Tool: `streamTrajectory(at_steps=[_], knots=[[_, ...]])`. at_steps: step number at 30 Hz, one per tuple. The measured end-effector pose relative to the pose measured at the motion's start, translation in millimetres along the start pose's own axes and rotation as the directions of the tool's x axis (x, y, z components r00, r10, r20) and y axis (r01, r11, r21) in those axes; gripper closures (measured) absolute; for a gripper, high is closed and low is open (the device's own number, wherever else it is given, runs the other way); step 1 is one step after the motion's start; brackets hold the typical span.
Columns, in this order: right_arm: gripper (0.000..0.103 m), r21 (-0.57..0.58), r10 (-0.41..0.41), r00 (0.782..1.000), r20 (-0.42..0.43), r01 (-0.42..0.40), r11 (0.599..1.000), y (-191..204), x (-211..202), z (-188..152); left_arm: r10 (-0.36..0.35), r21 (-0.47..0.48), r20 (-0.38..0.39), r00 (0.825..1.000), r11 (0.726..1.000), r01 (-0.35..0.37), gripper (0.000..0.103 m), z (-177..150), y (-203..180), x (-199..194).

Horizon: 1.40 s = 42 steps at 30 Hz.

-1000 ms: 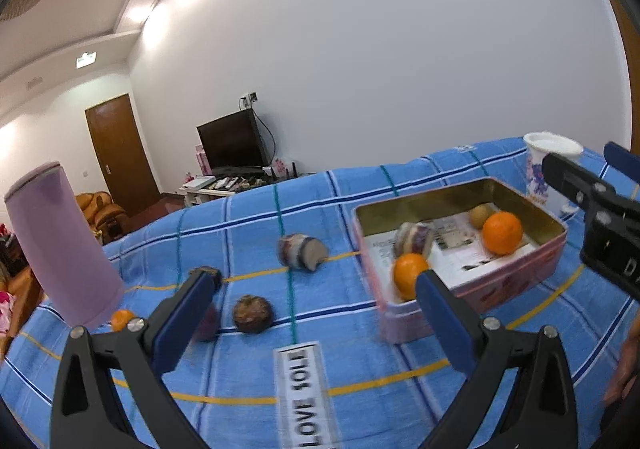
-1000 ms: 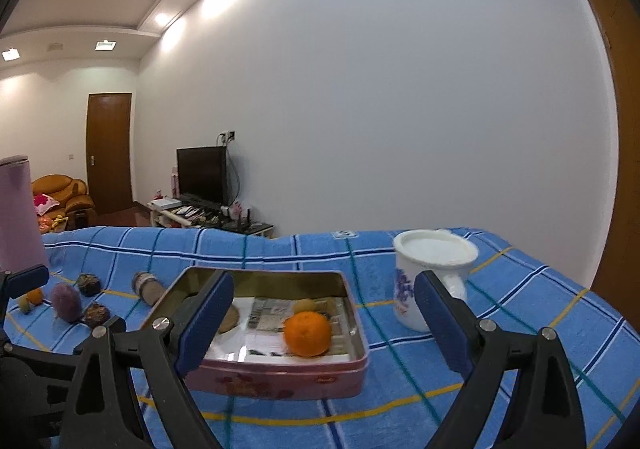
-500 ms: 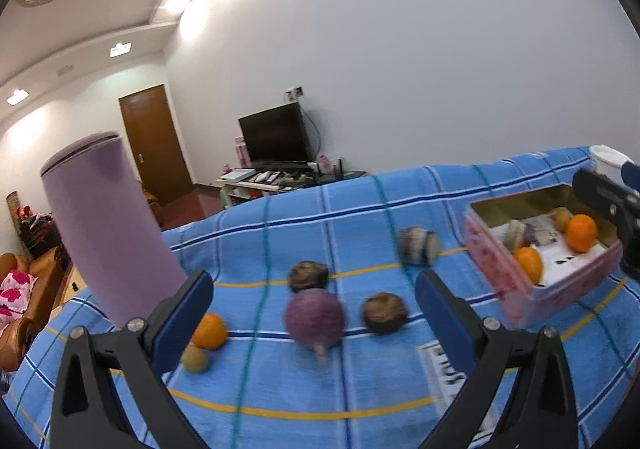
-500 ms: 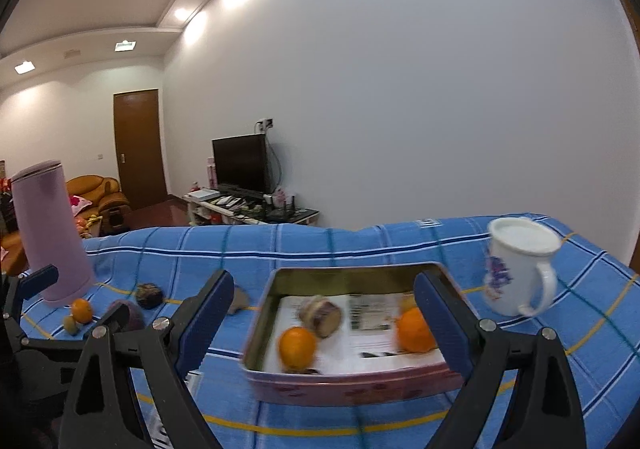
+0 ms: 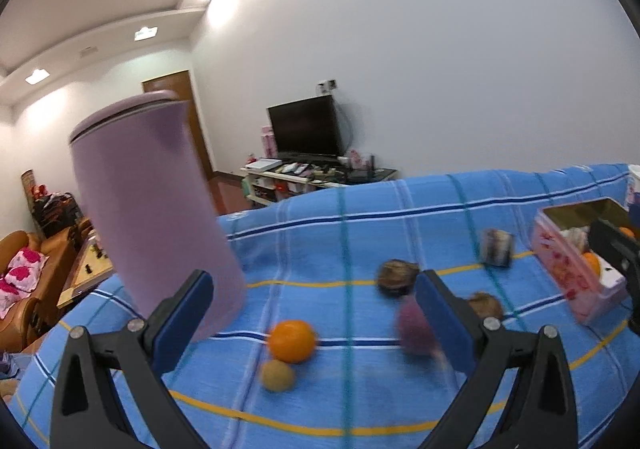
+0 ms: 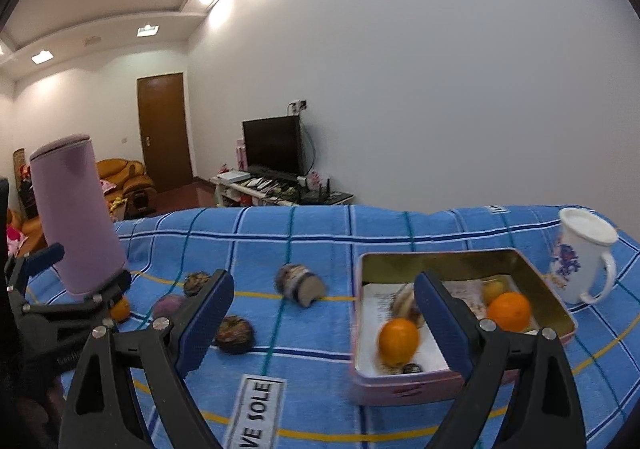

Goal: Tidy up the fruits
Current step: 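Move both open tools toward the purple turnip and small yellow fruit, then grasp the purple turnip with the right gripper while the left grasps a small yellow fruit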

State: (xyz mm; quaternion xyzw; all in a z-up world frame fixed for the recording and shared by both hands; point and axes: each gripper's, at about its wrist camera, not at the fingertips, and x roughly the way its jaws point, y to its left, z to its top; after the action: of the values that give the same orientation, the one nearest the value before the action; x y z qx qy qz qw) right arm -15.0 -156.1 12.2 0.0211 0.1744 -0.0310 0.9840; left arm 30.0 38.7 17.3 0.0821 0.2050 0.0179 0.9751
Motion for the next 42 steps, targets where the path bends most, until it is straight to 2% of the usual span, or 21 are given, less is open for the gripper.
streamTrajectory(at_steps=[6, 11, 12, 14, 20, 23, 26, 30, 32, 36, 39, 42], knots=[[0.011, -0.029, 0.065, 0.996, -0.057, -0.067, 0.997, 26, 16, -3, 0.002, -0.097, -0.077, 0.997, 0.995, -0.009, 0.000, -1, 47, 21], [0.011, -0.079, 0.104, 0.985, -0.135, -0.116, 0.990, 55, 37, -6, 0.044, -0.096, -0.150, 0.988, 0.994, -0.059, 0.000, -2, 70, 34], [0.011, -0.080, 0.123, 0.980, -0.154, -0.136, 0.987, 60, 42, -8, 0.051, -0.095, -0.154, 0.987, 0.993, -0.066, 0.000, -2, 74, 34], [0.019, -0.083, 0.162, 0.970, -0.181, -0.179, 0.980, 70, 49, -9, 0.057, -0.096, -0.162, 0.985, 0.993, -0.074, 0.000, -3, 81, 33], [0.019, -0.079, 0.220, 0.942, -0.254, -0.247, 0.966, 99, 73, -7, 0.067, -0.107, -0.183, 0.981, 0.990, -0.088, 0.000, -3, 103, 35], [0.019, -0.088, 0.225, 0.924, -0.309, -0.263, 0.961, 113, 88, -10, 0.071, -0.111, -0.194, 0.978, 0.989, -0.094, 0.000, -4, 111, 36], [0.019, -0.124, 0.195, 0.906, -0.376, -0.258, 0.958, 126, 102, -18, 0.045, -0.105, -0.212, 0.976, 0.992, -0.068, 0.001, -6, 110, 39], [0.020, -0.137, 0.183, 0.882, -0.435, -0.266, 0.954, 132, 113, -24, 0.031, -0.045, -0.217, 0.976, 0.998, -0.042, 0.001, -7, 99, 39], [0.032, -0.147, 0.182, 0.861, -0.474, -0.281, 0.948, 137, 120, -28, 0.022, -0.009, -0.226, 0.974, 1.000, -0.025, 0.001, -8, 92, 40], [0.049, -0.141, 0.168, 0.837, -0.521, -0.279, 0.950, 137, 131, -33, 0.005, 0.031, -0.241, 0.970, 1.000, 0.003, 0.001, -11, 84, 42], [0.049, -0.113, 0.193, 0.829, -0.525, -0.292, 0.950, 133, 132, -33, -0.039, 0.027, -0.256, 0.966, 0.999, 0.048, 0.001, -12, 82, 42], [0.049, -0.117, 0.190, 0.832, -0.521, -0.290, 0.950, 132, 128, -34, -0.080, 0.033, -0.276, 0.958, 0.995, 0.093, 0.001, -14, 77, 45]])
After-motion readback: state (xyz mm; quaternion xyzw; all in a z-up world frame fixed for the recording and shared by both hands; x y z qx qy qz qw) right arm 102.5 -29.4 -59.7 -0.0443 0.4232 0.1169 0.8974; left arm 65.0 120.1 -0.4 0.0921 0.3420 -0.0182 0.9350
